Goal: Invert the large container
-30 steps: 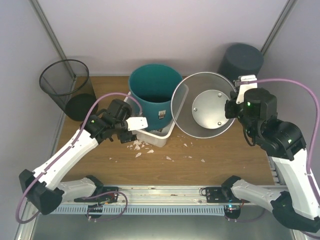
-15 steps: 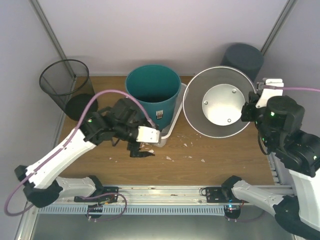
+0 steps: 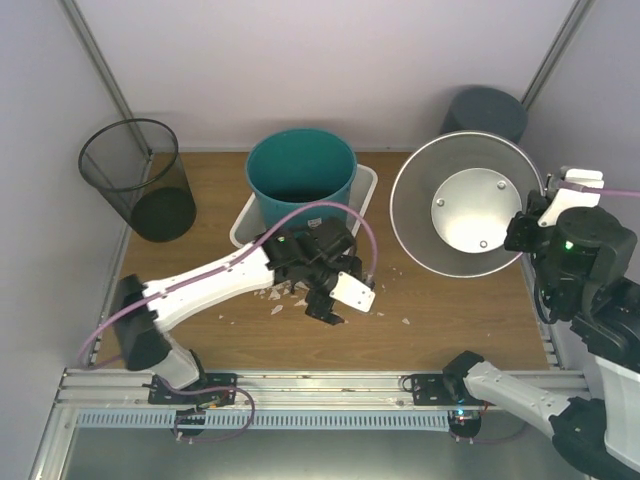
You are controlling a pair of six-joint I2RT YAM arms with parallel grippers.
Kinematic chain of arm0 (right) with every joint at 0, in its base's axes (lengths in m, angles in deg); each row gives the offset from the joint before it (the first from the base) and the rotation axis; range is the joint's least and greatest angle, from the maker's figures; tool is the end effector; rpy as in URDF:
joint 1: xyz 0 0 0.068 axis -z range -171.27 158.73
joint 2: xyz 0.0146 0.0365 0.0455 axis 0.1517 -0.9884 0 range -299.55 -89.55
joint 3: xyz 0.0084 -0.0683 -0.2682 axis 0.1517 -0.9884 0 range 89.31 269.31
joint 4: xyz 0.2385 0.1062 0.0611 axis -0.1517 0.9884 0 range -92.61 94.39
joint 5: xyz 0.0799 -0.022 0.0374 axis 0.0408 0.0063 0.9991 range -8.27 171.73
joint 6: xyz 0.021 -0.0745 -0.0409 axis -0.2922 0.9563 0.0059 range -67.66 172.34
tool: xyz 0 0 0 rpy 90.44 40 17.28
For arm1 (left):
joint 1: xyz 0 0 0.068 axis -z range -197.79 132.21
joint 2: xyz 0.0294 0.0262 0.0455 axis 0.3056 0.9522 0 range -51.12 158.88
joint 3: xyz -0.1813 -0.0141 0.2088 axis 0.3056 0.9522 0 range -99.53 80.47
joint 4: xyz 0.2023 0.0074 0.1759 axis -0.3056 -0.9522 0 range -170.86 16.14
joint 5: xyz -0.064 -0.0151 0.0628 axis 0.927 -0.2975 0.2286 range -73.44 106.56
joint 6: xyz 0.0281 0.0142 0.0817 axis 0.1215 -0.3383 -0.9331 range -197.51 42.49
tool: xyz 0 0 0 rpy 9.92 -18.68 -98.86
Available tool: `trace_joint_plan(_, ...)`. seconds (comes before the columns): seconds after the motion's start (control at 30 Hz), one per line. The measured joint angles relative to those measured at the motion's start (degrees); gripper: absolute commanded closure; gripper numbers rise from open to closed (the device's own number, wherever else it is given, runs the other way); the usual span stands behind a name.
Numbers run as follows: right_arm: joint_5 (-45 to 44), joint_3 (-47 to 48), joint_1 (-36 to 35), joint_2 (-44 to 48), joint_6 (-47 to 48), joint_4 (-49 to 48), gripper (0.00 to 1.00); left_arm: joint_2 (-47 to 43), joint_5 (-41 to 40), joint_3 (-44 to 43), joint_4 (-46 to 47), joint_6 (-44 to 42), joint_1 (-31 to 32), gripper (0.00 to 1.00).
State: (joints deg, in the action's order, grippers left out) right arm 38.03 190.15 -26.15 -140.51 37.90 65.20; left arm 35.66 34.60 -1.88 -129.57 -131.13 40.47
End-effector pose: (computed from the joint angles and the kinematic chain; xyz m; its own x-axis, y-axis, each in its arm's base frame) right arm 0.1056 0.0082 0.5132 -0.2132 0.0712 -0.9744 0.1848 0.9823 0.0313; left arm 0.1556 -0.2972 0.2934 0.4459 0.7345 -0.5115 0.8949 -0.3751 0.2416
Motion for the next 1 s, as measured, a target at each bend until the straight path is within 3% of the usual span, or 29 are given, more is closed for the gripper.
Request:
trace_joint_plan(0.27,-2.1,0.6,0.0,1.4,-0.6,1.3,1.00,19.8,-2.6,-12.9,2.1,-5.2,-3.1,0.01)
trace_joint_plan(0.5,-4.9,0.3,0.1,2.6,-0.7,2.1,0.99,30.1,-7.3,-25.0,2.7,-7.7,-5.6,0.01)
trace_joint_plan(0.7,-3.9,0.3,0.0,2.6,-1.1,2.5,1.00,35.3,-14.7,-26.2,3.9,-7.4,-7.5,0.01)
trace_joint_plan(1.0,-3.7,-0.7,0.0,3.6,-2.1,3.9,0.99,35.6,-24.9,-23.5,5.1,-7.3,-11.4,0.01)
